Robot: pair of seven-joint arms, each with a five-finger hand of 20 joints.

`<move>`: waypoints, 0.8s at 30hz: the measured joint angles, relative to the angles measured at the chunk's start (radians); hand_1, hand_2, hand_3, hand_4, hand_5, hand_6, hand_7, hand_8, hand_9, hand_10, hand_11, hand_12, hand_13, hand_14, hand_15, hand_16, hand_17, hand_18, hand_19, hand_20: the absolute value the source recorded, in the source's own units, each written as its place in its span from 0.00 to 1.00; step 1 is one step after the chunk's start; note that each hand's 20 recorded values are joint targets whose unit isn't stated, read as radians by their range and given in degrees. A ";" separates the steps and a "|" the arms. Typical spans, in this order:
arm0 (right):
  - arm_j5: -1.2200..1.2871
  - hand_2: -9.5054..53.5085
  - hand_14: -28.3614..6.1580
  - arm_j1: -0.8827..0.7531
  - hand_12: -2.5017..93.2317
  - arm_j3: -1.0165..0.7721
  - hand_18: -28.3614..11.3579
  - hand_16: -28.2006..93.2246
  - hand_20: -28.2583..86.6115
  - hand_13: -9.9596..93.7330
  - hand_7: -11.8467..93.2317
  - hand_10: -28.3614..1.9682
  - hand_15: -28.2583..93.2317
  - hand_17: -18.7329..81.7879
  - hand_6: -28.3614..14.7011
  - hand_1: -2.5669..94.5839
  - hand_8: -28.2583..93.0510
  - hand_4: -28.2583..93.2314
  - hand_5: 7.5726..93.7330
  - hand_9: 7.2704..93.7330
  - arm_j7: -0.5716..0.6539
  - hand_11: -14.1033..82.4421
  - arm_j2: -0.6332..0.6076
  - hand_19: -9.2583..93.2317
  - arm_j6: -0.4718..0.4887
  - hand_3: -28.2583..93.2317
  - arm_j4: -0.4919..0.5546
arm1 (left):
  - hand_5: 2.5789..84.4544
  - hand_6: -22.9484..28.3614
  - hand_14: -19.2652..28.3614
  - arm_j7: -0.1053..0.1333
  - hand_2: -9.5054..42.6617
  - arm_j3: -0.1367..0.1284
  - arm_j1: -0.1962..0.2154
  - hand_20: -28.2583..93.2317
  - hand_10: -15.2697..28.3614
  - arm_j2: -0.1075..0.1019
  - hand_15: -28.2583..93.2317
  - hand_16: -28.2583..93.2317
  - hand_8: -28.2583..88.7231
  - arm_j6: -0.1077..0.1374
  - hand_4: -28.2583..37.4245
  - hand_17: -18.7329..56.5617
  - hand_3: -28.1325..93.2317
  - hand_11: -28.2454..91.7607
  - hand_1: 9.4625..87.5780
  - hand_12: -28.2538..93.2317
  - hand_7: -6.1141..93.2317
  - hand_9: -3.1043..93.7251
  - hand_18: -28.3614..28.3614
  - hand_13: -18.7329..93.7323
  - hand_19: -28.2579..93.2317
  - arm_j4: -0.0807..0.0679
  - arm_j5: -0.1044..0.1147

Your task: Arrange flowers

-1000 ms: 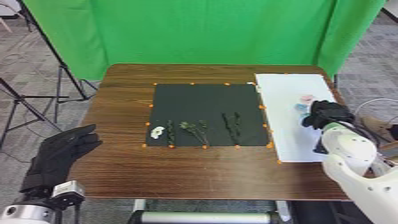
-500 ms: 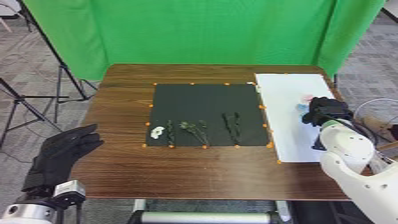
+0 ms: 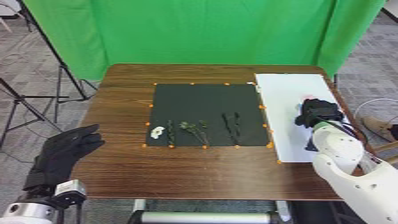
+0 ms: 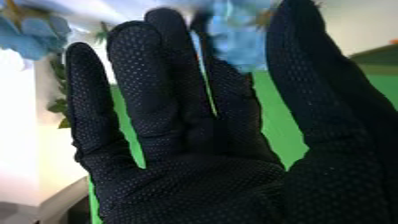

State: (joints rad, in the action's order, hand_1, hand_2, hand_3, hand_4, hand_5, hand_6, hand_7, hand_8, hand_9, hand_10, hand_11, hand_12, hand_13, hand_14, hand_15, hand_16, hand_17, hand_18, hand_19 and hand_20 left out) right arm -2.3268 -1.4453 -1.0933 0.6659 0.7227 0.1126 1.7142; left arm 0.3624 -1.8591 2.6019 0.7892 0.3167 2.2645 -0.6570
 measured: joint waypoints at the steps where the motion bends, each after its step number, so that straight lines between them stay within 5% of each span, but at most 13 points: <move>1: -0.004 0.03 0.59 0.000 0.29 0.004 0.11 0.42 0.34 0.75 0.36 0.64 0.76 0.46 0.71 0.55 0.22 0.00 0.78 0.84 0.001 0.36 -0.001 0.82 -0.013 0.80 -0.002 | 0.55 0.73 1.00 -0.001 0.31 0.000 0.000 0.38 0.87 0.000 0.75 0.13 0.17 0.000 0.25 0.14 0.90 0.58 0.23 0.32 0.21 0.46 0.88 0.44 0.70 0.000 0.000; 16: -0.041 0.01 0.63 0.021 0.35 0.050 0.17 0.45 0.35 0.80 0.34 0.69 0.76 0.47 0.72 0.57 0.24 0.00 0.85 0.92 -0.005 0.42 -0.008 0.83 -0.117 0.82 -0.011 | 0.56 0.73 1.00 -0.002 0.31 -0.002 0.005 0.38 0.87 0.003 0.75 0.13 0.17 -0.003 0.25 0.14 0.90 0.58 0.23 0.32 0.21 0.46 0.88 0.44 0.70 -0.001 -0.001; 24: -0.020 0.01 0.63 0.137 0.35 0.187 0.18 0.44 0.35 0.80 0.33 0.68 0.76 0.47 0.71 0.57 0.25 0.00 0.86 0.93 -0.072 0.43 -0.026 0.84 -0.139 0.82 0.093 | 0.56 0.73 1.00 -0.004 0.31 -0.030 0.031 0.38 0.87 0.004 0.75 0.13 0.17 -0.003 0.25 0.14 0.90 0.58 0.23 0.32 0.21 0.46 0.88 0.44 0.70 0.003 -0.001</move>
State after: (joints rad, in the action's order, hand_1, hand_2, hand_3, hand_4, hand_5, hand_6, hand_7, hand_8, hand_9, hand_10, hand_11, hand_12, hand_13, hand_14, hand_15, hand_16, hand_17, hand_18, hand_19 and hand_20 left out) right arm -2.3464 -1.3088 -0.9058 0.5940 0.6963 -0.0259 1.8069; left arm 0.3580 -1.8895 2.6332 0.7937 0.3136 2.2673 -0.6579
